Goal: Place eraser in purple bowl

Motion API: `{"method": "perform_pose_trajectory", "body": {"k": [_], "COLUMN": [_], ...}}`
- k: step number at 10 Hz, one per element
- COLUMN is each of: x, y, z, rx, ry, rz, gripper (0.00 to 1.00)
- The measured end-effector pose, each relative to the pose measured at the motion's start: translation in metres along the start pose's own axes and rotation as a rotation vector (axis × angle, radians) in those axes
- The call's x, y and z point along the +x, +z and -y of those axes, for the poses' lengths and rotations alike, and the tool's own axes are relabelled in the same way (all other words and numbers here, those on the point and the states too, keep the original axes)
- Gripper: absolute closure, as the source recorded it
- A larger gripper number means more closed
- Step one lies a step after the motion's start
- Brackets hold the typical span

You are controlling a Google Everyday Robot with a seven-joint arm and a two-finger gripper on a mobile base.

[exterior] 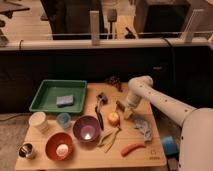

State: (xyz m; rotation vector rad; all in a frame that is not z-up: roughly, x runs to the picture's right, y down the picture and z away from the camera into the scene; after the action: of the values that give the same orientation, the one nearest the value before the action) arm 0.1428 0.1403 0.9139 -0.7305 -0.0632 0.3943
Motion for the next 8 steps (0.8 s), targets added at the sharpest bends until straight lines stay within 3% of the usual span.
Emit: {"method": "perform_pose_trajectory", "body": {"k": [1, 3, 4, 5, 8], "x": [0.000, 0.000, -0.001, -0.014, -0.033], "y": [-0.003, -0.015, -0.018, -0.043, -0.061], "z": [0.002, 0.006, 0.007, 0.011, 0.006], "rx": [0.011, 0.038, 0.042, 0.084, 0.099], "ry": [-0.006, -0.023, -0.026, -0.091, -0.215], "rz": [0.015, 0.046, 0.050, 0.091, 0.155], "gripper": [0.88, 1.00, 1.00, 1.00, 1.00]}}
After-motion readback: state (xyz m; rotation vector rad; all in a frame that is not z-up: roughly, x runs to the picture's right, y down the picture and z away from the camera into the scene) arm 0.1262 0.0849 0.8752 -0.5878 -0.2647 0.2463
